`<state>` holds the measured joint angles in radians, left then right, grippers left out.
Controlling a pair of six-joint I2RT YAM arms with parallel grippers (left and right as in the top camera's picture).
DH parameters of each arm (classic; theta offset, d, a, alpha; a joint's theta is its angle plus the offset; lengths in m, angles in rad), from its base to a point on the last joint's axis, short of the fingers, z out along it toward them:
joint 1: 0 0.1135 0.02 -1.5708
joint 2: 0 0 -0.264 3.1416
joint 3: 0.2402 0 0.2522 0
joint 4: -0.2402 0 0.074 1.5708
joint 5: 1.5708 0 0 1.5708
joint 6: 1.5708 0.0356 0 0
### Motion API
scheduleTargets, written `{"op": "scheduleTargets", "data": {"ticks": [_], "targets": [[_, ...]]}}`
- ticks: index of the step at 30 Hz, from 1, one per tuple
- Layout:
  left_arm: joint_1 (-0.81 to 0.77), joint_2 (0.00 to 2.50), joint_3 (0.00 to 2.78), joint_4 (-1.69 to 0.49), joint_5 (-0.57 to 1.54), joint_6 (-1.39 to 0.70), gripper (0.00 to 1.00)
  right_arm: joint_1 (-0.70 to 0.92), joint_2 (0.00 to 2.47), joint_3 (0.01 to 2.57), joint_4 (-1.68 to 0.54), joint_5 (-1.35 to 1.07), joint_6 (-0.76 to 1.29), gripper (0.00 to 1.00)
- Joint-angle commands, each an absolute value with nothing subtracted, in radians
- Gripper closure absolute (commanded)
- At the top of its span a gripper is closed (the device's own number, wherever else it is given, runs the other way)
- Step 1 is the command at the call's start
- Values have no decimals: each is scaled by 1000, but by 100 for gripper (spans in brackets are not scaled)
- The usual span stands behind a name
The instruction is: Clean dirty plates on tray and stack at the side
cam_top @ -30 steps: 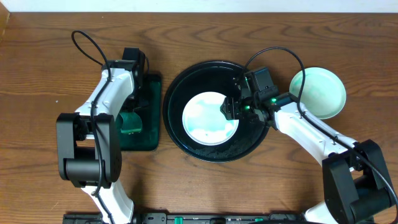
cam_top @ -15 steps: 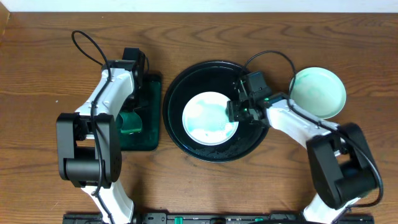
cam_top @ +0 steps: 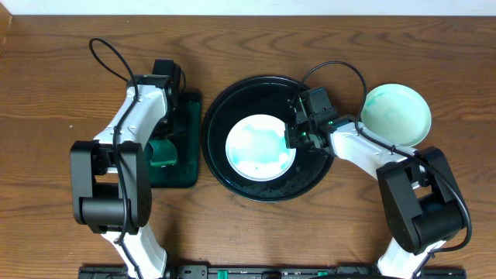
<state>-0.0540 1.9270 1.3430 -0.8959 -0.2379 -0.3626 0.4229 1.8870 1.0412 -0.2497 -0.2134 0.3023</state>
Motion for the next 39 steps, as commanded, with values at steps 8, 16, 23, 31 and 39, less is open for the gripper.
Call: {"op": "scheduleTargets", "data": {"ticks": [8, 16, 23, 31, 39], "targets": [[-49, 1928, 1336, -899, -243, -371, 21, 450, 1853, 1040, -250, -153, 286, 99], [-49, 1928, 1336, -899, -243, -371, 21, 500, 1663, 1040, -313, 32, 213, 99], [-49, 1928, 1336, -899, -243, -371, 21, 575, 1539, 1040, -353, 290, 92, 99], [-49, 1928, 1336, -899, -243, -371, 21, 656, 1488, 1040, -355, 543, -44, 99], [-49, 1928, 1336, -899, -243, -371, 21, 734, 1485, 1040, -324, 792, -272, 99]]}}
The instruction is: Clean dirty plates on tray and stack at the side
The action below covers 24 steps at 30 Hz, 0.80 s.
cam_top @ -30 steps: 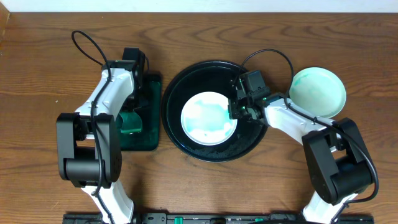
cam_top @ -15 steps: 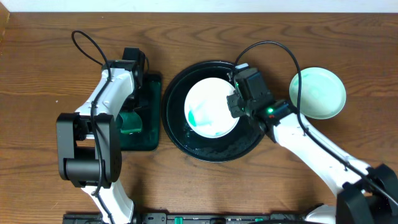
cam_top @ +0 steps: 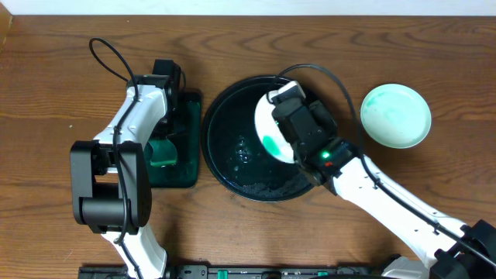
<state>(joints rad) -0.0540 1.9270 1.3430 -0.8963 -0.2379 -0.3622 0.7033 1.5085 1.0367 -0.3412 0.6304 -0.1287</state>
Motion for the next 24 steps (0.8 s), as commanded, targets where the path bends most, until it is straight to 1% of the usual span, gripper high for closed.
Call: {"op": "scheduleTargets", "data": {"ticks": [1, 5, 7, 9, 14, 21, 24], "targets": [[-49, 1928, 1336, -899, -243, -371, 21, 742, 1485, 1040, -316, 810, -298, 99], [-49, 1928, 1336, -899, -243, -371, 21, 772, 1485, 1040, -275, 903, -411, 99], [-49, 1928, 1336, -899, -243, -371, 21, 794, 1485, 1040, -250, 957, -511, 99], [-49, 1928, 1336, -899, -243, -371, 21, 809, 1485, 1040, -228, 1000, -570, 99], [-49, 1928, 1336, -899, -243, -371, 21, 840, 1485, 1040, -184, 1065, -664, 99], [-49, 1928, 1336, -899, -243, -371, 21, 844, 1485, 1040, -160, 1122, -759, 99], [-49, 1928, 1336, -899, -243, -371, 21, 844, 1485, 1040, -148, 1123, -767, 99]]}}
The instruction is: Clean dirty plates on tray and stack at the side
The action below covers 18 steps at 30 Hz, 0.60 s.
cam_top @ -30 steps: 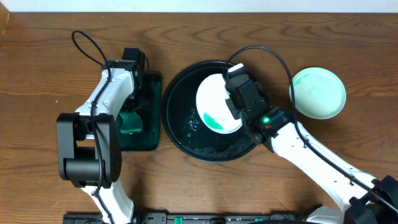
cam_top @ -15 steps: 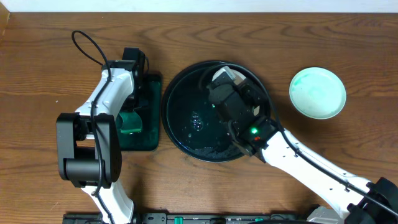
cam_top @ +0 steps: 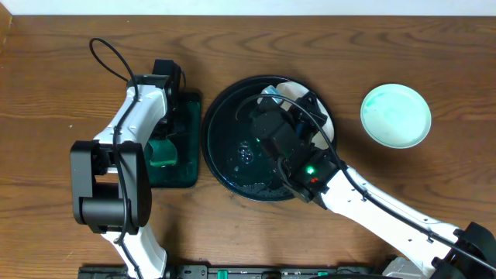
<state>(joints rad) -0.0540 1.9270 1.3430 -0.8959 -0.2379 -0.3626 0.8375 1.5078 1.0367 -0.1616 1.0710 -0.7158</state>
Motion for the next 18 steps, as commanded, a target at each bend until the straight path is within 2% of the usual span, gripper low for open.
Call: {"op": "scheduleTargets", "data": {"ticks": [1, 4, 7, 14, 18], "targets": [[-49, 1928, 1336, -899, -243, -371, 21, 844, 1485, 1040, -145, 1121, -761, 99], [-49, 1928, 1336, -899, -243, -371, 21, 844, 1485, 1040, -146, 1112, -694, 99], [-49, 1928, 1336, -899, -243, -371, 21, 841, 1485, 1040, -179, 1072, -487, 99], [-49, 1928, 1336, -899, -243, -371, 21, 783, 1493, 1040, -403, 677, 142, 99], [-49, 1928, 1336, -899, -243, -371, 21, 700, 1505, 1039, -429, 521, 355, 99]]}}
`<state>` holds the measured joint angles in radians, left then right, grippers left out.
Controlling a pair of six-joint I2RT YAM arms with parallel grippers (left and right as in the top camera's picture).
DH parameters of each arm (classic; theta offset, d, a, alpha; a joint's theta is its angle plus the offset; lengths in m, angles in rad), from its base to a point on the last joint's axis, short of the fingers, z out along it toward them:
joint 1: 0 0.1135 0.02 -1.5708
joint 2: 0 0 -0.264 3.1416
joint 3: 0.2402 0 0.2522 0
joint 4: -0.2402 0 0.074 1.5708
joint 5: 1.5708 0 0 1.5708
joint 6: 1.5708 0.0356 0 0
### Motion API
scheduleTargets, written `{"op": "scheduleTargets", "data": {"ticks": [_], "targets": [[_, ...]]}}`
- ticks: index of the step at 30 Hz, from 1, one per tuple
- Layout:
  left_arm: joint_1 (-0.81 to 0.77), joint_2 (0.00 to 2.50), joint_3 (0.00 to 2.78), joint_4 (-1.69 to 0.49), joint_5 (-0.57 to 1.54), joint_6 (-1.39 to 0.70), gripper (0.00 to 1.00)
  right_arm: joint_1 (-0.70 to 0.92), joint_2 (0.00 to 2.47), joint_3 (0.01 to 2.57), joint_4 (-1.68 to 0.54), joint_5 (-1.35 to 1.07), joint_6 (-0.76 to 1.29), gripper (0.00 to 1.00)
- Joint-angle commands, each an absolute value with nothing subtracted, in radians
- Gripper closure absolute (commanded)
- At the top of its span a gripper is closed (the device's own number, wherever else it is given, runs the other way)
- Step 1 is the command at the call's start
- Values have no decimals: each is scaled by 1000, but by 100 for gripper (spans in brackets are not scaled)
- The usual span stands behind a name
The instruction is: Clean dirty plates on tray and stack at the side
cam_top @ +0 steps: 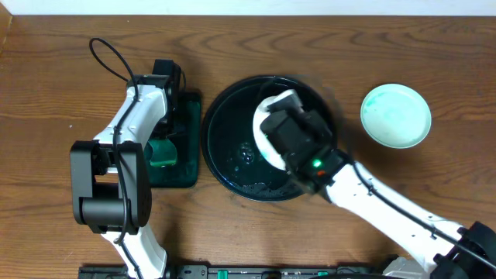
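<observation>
A round black tray (225, 167) lies mid-table, wet and speckled. Above it my right gripper (280, 133) is raised high and shut on a white plate (270, 111) smeared with green; the plate is tilted on edge and mostly hidden under the blurred wrist. A mint-white plate (395, 116) sits alone on the table to the right. At the left, my left gripper (161, 152) rests in a dark green rectangular tray (188, 139), seemingly shut on a green sponge (160, 160); the arm covers its fingers.
Bare wooden tabletop surrounds the trays. The left arm's black cable loops toward the far left. A pale wall edge runs along the back. The arm bases stand at the front edge.
The right wrist has shifted slightly right over the black tray. The held plate, which peeked out at the wrist's upper right, now shows at its left side. The left arm has not moved.
The smeared plate first lay flat in the black tray with my right gripper at its right rim. Then it was held up and tilted over the tray. It was later turned behind the wrist, and now shows tilted again. The left arm stayed in the green tray throughout.
</observation>
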<state>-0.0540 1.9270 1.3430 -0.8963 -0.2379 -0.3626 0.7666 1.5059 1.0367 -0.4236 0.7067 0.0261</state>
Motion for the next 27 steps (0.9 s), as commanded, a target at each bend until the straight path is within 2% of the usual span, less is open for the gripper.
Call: {"op": "scheduleTargets", "data": {"ticks": [1, 9, 23, 27], "targets": [[-49, 1928, 1336, -899, -243, -371, 21, 678, 1509, 1039, -430, 486, 385, 99], [-49, 1928, 1336, -899, -243, -371, 21, 564, 1527, 1039, -439, 341, 448, 99], [-49, 1928, 1336, -884, -242, -371, 21, 557, 1549, 1037, -472, 330, 430, 99], [-49, 1928, 1336, -886, -133, -371, 21, 539, 1628, 1034, -471, 313, 430, 99]]}}
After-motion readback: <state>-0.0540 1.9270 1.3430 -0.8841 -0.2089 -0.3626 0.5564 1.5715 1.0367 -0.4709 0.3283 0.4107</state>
